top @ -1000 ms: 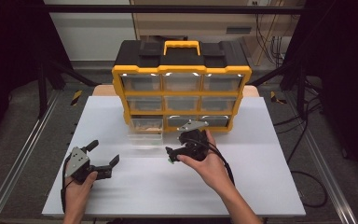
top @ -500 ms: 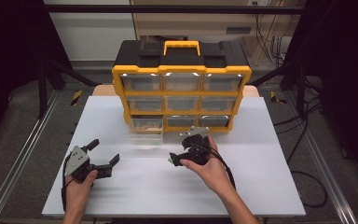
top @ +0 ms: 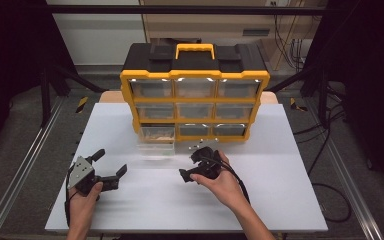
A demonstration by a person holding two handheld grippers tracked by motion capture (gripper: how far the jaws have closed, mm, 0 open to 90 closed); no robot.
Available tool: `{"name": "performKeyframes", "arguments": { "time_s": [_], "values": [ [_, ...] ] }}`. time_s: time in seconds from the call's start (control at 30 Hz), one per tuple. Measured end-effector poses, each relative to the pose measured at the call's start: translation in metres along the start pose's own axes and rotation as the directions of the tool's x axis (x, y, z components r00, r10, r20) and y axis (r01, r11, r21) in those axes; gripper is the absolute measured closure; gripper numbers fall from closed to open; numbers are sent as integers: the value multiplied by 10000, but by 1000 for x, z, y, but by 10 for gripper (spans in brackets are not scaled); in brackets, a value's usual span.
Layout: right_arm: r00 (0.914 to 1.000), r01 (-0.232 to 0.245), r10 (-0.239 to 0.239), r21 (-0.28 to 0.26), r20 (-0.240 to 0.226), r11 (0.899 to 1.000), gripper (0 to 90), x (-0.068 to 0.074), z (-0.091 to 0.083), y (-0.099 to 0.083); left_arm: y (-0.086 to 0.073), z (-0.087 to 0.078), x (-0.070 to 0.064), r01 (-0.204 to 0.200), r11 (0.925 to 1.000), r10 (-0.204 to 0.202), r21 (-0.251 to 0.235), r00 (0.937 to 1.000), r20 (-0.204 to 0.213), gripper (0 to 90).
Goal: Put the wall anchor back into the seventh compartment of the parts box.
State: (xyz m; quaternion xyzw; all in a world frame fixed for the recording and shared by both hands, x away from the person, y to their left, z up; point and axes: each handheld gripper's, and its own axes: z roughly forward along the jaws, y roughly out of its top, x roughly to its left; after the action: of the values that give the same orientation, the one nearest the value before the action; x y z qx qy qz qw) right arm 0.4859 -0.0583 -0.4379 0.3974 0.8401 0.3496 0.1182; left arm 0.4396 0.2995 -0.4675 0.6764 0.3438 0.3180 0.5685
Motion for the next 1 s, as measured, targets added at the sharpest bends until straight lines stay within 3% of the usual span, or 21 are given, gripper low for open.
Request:
{"name": "performKeyframes", "arguments": {
  "time_s": [0.17, 0.23, 0.27, 0.5, 0.57, 0.7, 1.0],
  "values": [
    [9999, 94, -92, 201, -125, 9998, 121, 1, 6, -1, 1, 0, -1, -64, 10000, 64, -23, 10000, -52, 12],
    [9995, -215, 226, 476, -239, 9986, 133, 4, 7, 0, 1, 0, -1, -53, 10000, 53, -8, 10000, -26, 12],
    [9997, 157, -150, 324, -213, 9994, 151, 3, 9, 0, 1, 0, -1, -49, 10000, 49, -10, 10000, -19, 12],
    [9984, 240, -225, 286, -524, 9993, 267, 5, 11, -1, 0, 1, -1, -44, 10000, 44, 59, 10000, -30, 13],
    [9992, 239, -231, 271, -312, 9993, 297, 6, 12, -1, 0, 1, -1, -47, 10000, 47, 58, 10000, -36, 13],
    [9989, 205, -200, 99, -416, 9997, 411, 8, 13, -2, 0, 0, 0, -31, 10000, 31, 54, 10000, -57, 13],
    [9981, 292, -301, -166, -529, 9994, 531, 11, 16, -7, 1, 0, -1, -75, 9999, 75, 70, 10000, -52, 13]
  ]
}}
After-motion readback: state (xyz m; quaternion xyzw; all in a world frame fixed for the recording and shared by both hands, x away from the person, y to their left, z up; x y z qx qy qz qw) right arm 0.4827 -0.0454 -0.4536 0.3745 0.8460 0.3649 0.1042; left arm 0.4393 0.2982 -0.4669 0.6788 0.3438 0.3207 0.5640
